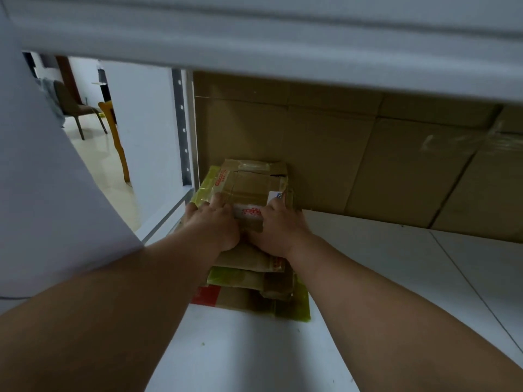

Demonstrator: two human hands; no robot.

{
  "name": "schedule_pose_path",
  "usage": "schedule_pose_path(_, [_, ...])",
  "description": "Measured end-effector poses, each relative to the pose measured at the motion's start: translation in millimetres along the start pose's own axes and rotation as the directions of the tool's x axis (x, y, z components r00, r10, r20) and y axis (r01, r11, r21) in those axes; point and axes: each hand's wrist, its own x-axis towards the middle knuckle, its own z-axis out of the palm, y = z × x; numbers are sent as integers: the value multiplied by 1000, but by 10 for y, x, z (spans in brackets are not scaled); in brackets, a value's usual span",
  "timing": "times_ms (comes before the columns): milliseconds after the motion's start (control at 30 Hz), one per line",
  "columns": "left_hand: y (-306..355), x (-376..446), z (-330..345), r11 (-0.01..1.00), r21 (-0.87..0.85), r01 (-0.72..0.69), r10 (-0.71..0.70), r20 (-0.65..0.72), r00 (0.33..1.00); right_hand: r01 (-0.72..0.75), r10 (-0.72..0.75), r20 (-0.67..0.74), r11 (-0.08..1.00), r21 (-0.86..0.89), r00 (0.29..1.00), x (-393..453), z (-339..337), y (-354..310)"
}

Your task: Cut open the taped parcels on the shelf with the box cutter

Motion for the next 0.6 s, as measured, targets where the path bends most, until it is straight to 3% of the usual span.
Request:
schedule_pose_path(167, [2, -163, 6, 998, 64, -10, 16, -106, 994, 73, -73, -114, 997, 2, 991, -240, -76, 50])
schedule_pose_path(367, [184, -424, -57, 998, -64, 21, -31, -160, 987, 37, -25, -144, 996, 78, 989, -662, -175, 154])
schedule_pose_path(600, [655, -997, -141, 998, -52, -39, 27, -212, 977, 60, -52, -254, 998, 26, 966, -1344, -445, 386])
